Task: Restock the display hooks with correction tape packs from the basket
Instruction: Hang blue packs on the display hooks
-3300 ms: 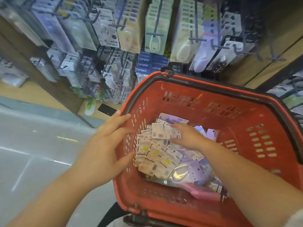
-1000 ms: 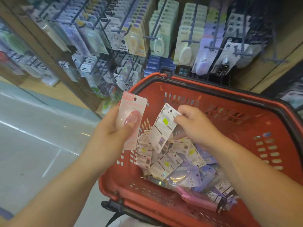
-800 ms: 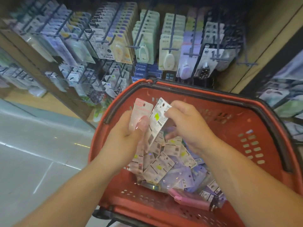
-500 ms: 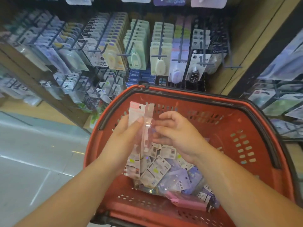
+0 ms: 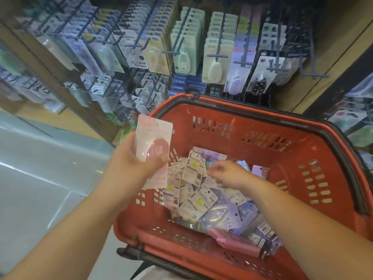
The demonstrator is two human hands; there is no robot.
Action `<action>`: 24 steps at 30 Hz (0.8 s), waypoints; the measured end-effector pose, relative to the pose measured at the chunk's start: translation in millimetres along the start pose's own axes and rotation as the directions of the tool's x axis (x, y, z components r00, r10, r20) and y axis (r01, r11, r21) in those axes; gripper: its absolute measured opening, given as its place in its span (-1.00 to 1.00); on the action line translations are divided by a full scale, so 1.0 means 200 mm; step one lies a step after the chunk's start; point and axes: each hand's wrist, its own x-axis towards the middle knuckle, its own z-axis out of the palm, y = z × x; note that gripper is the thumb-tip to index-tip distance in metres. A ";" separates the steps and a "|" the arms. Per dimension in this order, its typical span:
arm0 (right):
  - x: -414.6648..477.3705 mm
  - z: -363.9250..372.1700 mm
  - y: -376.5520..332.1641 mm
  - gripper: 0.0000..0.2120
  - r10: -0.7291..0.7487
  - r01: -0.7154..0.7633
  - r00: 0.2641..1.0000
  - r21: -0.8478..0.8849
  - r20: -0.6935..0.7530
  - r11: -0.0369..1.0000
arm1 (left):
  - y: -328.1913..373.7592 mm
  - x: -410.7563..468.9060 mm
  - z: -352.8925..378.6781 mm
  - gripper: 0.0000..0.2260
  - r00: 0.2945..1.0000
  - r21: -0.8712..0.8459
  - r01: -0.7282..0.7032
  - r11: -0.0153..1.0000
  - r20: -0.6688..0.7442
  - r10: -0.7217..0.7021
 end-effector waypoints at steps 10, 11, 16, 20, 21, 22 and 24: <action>0.10 0.28 0.23 -0.80 0.073 -0.094 0.995 -0.446 -0.064 0.890 | -0.06 -0.07 -0.06 -0.55 0.999 0.008 0.025 1.000 -0.042 -0.025; 0.10 0.28 0.21 -0.82 0.064 -0.081 0.996 -0.390 -0.056 0.917 | -0.06 -0.07 -0.06 -0.56 0.999 0.011 0.022 1.000 -0.040 -0.021; 0.00 0.09 0.00 -0.80 -0.079 0.081 0.991 0.014 -0.105 0.997 | -0.05 -0.05 -0.03 -0.53 1.000 0.033 -0.012 0.999 -0.002 0.012; -0.19 -0.08 -0.24 -0.82 -0.116 0.163 0.982 0.345 -0.151 0.925 | -0.04 -0.01 0.04 -0.53 0.998 0.111 -0.057 0.992 0.038 0.053; -0.25 -0.11 -0.29 -0.81 -0.124 0.184 0.978 0.412 -0.167 0.893 | -0.03 0.00 0.08 -0.54 0.996 0.133 -0.072 0.988 0.056 0.065; -0.30 -0.12 -0.33 -0.80 -0.133 0.202 0.975 0.470 -0.177 0.859 | -0.02 0.01 0.11 -0.54 0.994 0.150 -0.087 0.985 0.080 0.075; -0.38 -0.13 -0.39 -0.79 -0.144 0.220 0.974 0.577 -0.175 0.787 | 0.00 0.02 0.17 -0.56 0.986 0.169 -0.122 0.978 0.138 0.099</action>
